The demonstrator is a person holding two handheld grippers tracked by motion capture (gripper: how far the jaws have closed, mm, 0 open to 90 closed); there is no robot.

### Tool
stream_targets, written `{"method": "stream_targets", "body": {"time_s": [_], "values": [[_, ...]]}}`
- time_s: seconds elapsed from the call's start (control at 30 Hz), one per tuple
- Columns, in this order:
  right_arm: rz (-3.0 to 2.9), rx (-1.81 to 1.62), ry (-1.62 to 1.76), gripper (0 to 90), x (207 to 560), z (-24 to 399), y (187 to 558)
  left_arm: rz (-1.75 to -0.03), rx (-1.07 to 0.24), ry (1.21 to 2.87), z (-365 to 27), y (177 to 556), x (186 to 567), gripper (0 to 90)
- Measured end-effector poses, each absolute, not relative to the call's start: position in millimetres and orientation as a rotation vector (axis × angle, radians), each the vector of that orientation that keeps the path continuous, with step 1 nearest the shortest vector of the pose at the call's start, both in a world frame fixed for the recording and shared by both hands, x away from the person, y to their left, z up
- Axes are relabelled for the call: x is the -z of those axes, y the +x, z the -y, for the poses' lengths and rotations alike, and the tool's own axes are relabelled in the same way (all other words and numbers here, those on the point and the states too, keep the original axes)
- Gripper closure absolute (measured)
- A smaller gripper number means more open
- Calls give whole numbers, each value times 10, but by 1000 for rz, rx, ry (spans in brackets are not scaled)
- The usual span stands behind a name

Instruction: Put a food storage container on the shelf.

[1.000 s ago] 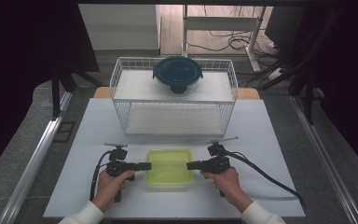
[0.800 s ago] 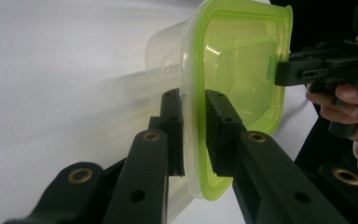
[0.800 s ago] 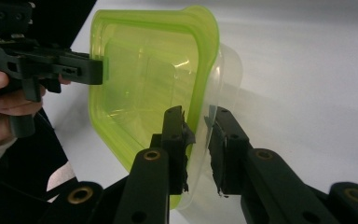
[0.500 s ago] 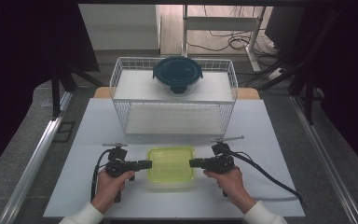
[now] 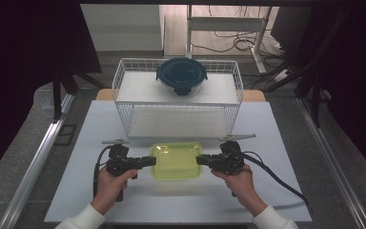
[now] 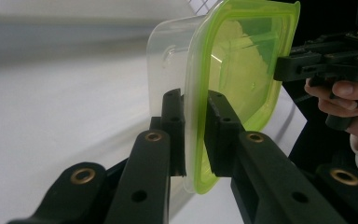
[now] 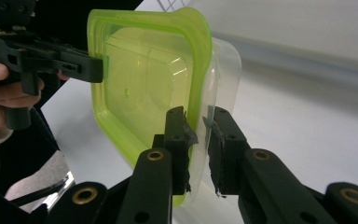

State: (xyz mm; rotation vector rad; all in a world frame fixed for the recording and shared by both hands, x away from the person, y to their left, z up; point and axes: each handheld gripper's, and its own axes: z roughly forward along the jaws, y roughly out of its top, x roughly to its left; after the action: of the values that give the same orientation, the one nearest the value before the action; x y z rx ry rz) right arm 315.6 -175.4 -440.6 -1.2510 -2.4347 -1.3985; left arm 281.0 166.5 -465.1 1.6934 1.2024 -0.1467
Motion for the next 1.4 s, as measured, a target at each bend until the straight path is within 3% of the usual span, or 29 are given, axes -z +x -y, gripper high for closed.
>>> {"method": "stream_targets", "body": {"time_s": [0.7,1.4], "values": [[2521,1573,-1168,771,3702,1777,3240,-1086,8,1674,-1662,2939,3960,795],[2492,1689,-1145,776,3263,1762,3491,-1022,-40,1666,-1720,3221,3467,794]]}}
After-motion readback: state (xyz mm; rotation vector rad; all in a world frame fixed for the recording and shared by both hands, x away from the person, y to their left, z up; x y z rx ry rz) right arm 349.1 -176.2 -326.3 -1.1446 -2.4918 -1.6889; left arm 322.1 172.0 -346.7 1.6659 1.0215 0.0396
